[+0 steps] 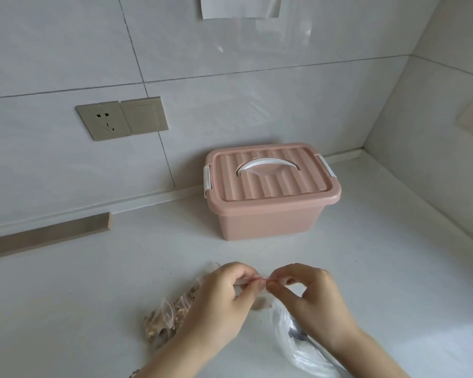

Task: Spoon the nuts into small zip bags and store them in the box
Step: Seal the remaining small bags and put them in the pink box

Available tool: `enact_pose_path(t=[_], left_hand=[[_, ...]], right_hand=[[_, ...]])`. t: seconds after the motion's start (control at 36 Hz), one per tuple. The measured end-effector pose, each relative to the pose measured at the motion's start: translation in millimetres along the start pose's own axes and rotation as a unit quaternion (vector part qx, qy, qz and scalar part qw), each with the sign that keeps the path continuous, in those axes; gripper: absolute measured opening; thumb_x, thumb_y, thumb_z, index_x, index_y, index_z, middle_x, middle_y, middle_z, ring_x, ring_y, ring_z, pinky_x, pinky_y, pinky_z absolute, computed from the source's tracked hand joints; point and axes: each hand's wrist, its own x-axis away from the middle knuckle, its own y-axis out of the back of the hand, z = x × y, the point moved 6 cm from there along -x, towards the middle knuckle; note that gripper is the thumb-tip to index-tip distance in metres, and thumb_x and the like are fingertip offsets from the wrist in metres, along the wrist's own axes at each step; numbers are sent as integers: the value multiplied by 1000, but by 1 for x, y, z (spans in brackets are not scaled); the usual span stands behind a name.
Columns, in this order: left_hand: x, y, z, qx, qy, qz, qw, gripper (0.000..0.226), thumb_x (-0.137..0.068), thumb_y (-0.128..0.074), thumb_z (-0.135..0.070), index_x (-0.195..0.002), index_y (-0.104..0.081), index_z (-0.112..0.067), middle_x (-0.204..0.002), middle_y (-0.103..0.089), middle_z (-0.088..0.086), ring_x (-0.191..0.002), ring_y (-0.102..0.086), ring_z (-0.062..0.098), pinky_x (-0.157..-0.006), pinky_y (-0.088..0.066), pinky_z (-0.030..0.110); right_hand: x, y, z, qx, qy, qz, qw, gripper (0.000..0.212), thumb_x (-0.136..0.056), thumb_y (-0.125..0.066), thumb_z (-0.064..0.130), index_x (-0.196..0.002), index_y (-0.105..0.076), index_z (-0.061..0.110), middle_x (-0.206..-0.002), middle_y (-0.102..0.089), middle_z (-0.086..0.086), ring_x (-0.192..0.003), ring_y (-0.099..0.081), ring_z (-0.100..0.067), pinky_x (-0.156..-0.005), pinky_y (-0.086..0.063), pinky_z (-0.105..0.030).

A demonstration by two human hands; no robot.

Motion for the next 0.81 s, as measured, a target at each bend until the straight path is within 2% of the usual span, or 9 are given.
enact_pose_path(t=[0.08, 0.19, 0.25, 0.36, 0.5, 0.61, 0.69, 0.72, 0.81], left_hand=[[-3, 3, 5, -47, -13, -14, 999, 18, -79, -72, -27, -64, -63, -31, -66, -64, -21, -65, -60, -3, -62, -42, 13], [0, 11, 24, -32, 34, -43, 998, 31, -72, -77, -14, -52, -64, -35, -54, -63, -14, -50, -50, 0, -53, -38, 14], [6, 11, 33, -44, 57, -44, 996, 29, -70, -78, -18, -52, -64, -36, -54, -64, -11, -49, -49, 2, -50, -34, 13], [18, 10, 63, -27, 107, -46, 993, 27, -68, -80, -17, -51, -65, -32, -52, -64, -12, -46, -48, -2, -48, -34, 11], [28, 11, 120, -6, 192, -26, 981, 31, -67, -81, -12, -50, -63, -30, -48, -61, -15, -46, -48, -4, -52, -37, 15], [32, 13, 159, -124, 230, 21, 965, 23, -75, -74, -18, -62, -59, -30, -65, -62, -12, -63, -55, 7, -68, -47, 27], [22, 22, 164, -226, 198, -4, 954, 10, -84, -63, -17, -90, -62, -25, -94, -64, -7, -89, -59, 12, -83, -45, 25], [16, 25, 162, -256, 177, -23, 950, 15, -85, -62, -17, -99, -63, -21, -101, -63, -4, -95, -58, 14, -83, -41, 23], [-8, 29, 154, -312, 112, -73, 940, 21, -85, -61, -18, -105, -62, -14, -105, -60, 2, -103, -54, 22, -85, -40, 28]], right_hand=[[4, 2, -6, 20, 4, -39, 999, 39, -77, -72, 14, -52, -60, 43, -71, -65, 22, -76, -58, 7, -57, -39, -9], [5, 4, -23, -10, -29, -28, 999, 40, -76, -73, 15, -55, -64, 48, -81, -64, 23, -55, -58, 1, -54, -41, -19], [8, -3, -34, 0, -46, -7, 999, 39, -74, -75, 15, -50, -64, 44, -73, -67, 13, -61, -60, 0, -56, -41, -18], [14, -21, -53, 38, -65, -6, 997, 37, -69, -79, 18, -51, -60, 44, -73, -67, 12, -77, -61, -5, -64, -42, -11], [10, -62, -82, 56, -117, 50, 990, 33, -65, -82, 23, -47, -60, 39, -55, -62, 17, -59, -58, 4, -55, -41, -9], [1, -98, -105, 66, -156, 148, 974, 22, -70, -78, 14, -57, -65, 25, -55, -60, 16, -49, -54, 10, -52, -40, -6], [-8, -112, -120, 104, -158, 180, 965, 9, -76, -73, 10, -70, -70, 17, -62, -62, 11, -49, -55, 10, -52, -39, -3], [-11, -113, -124, 124, -161, 176, 963, 3, -78, -71, 11, -77, -72, 13, -68, -65, 7, -54, -56, 8, -53, -38, -2], [-16, -111, -127, 191, -150, 164, 956, 18, -84, -65, 16, -101, -69, 14, -97, -69, 2, -84, -61, -8, -65, -40, -9]])
